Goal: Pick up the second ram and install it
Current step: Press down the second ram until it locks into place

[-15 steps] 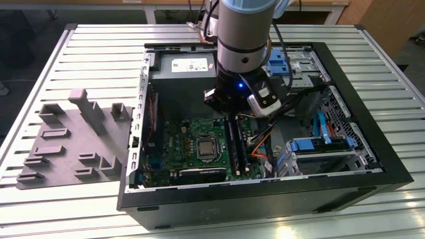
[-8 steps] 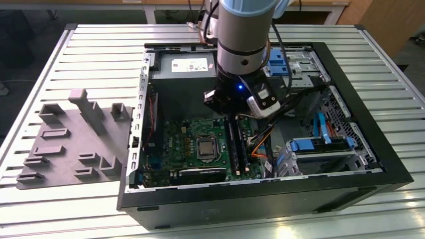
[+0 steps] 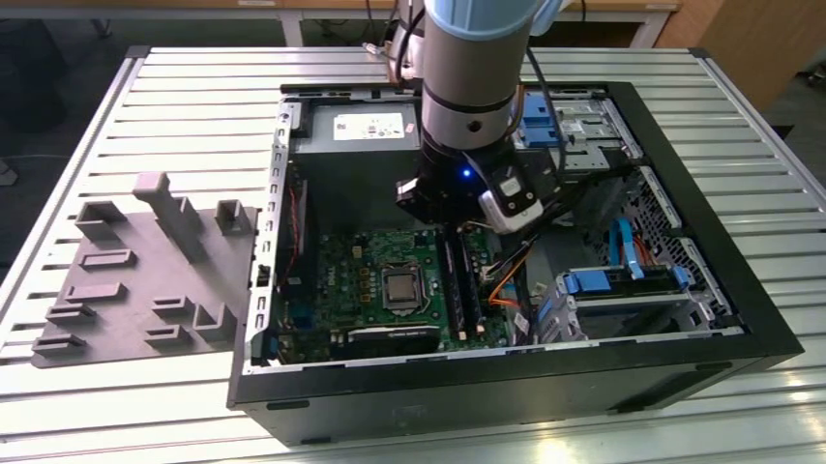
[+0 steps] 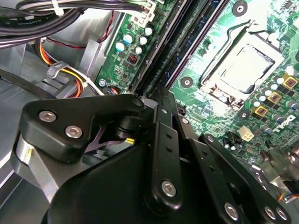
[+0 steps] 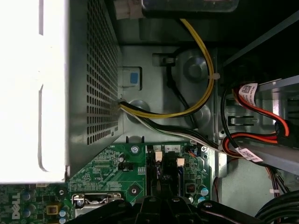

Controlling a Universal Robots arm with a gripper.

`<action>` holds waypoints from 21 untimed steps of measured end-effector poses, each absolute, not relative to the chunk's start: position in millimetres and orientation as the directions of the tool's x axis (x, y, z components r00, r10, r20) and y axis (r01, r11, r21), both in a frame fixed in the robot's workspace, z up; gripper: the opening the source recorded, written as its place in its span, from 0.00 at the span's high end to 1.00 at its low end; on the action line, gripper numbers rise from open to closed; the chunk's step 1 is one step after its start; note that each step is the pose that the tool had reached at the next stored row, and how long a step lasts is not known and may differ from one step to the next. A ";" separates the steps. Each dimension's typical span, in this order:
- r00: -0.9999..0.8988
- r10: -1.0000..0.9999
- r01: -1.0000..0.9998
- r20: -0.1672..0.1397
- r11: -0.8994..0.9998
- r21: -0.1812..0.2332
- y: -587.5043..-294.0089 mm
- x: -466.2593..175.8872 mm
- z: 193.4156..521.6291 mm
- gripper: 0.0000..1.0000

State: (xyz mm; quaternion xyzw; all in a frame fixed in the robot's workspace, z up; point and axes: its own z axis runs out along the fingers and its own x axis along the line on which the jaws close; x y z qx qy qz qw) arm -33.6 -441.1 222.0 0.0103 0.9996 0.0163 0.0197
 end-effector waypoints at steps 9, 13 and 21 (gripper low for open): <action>-0.999 0.021 0.020 -0.039 0.999 0.032 -441.2 -33.6 216.0 0.89; -0.999 0.021 0.020 -0.039 0.999 0.033 -441.2 -33.6 215.3 0.89; -0.999 0.021 0.020 -0.039 0.999 0.034 -441.0 -33.5 217.1 0.89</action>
